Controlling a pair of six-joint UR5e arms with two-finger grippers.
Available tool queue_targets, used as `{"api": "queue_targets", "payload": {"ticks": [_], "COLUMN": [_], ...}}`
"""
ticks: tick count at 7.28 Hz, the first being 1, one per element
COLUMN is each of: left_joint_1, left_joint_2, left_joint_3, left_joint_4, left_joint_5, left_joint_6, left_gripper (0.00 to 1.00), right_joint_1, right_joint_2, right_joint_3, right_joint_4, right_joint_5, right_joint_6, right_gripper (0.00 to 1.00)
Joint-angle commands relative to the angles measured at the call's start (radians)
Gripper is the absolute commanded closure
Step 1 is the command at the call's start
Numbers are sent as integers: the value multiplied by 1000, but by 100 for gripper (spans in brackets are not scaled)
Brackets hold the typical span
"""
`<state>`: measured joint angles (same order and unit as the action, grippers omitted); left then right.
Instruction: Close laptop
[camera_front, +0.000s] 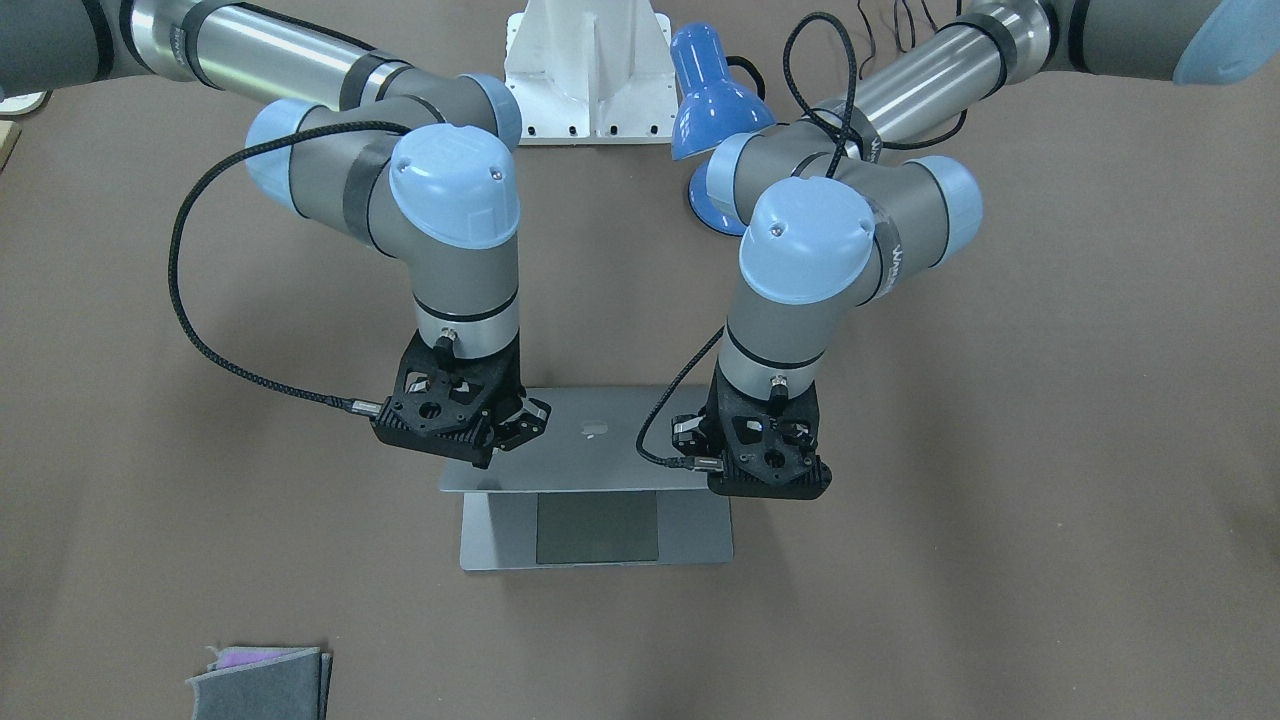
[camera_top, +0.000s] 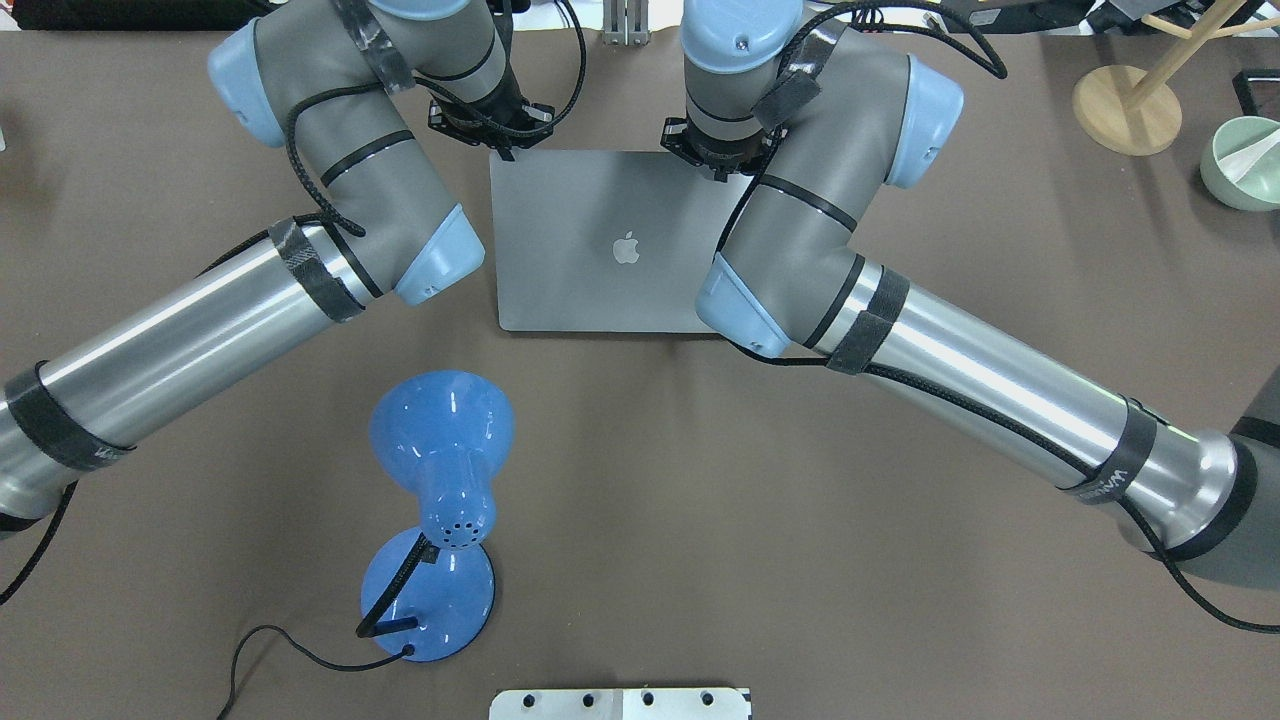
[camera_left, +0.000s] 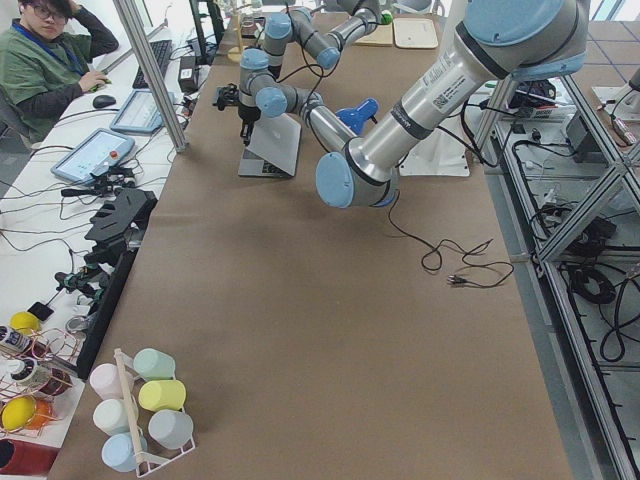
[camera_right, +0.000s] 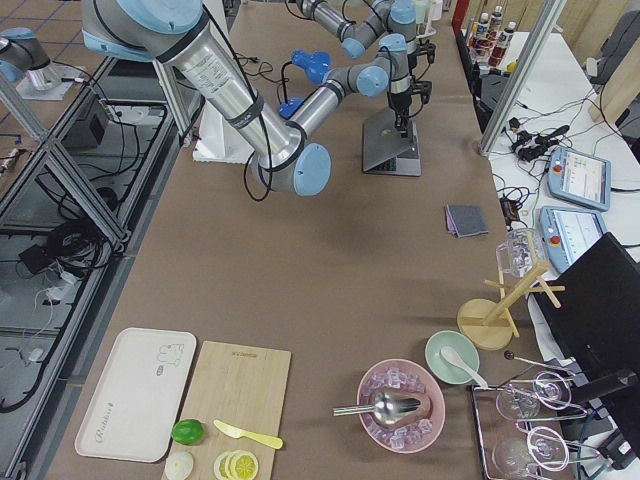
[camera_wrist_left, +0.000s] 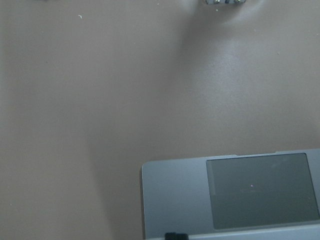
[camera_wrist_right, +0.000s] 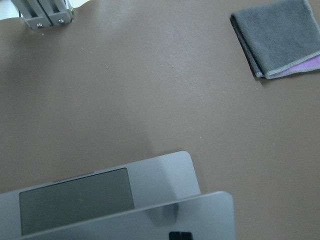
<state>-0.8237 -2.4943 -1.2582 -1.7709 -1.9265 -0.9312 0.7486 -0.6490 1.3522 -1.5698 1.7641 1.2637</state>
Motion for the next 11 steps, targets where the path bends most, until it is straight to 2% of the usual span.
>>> {"api": "queue_targets", "payload": {"ticks": [1,4,11], "left_joint_1": [-2,0,50], "left_joint_2": [-26,-34,-86], "left_joint_3": [83,157,313], "left_joint_4": [-50,-97,-178], "left_joint_5": [33,55,119], "left_joint_6": [2,21,34], "left_gripper": [100,100,100], "right_joint_1": [12,20,18], "right_joint_2": [60,92,103], "right_joint_3": [-161,-309,-409], "right_joint_4": [107,224,303], "right_joint_5": [2,12,14], "right_joint_6": [0,-3,-9], "right_gripper": [100,100,100]}}
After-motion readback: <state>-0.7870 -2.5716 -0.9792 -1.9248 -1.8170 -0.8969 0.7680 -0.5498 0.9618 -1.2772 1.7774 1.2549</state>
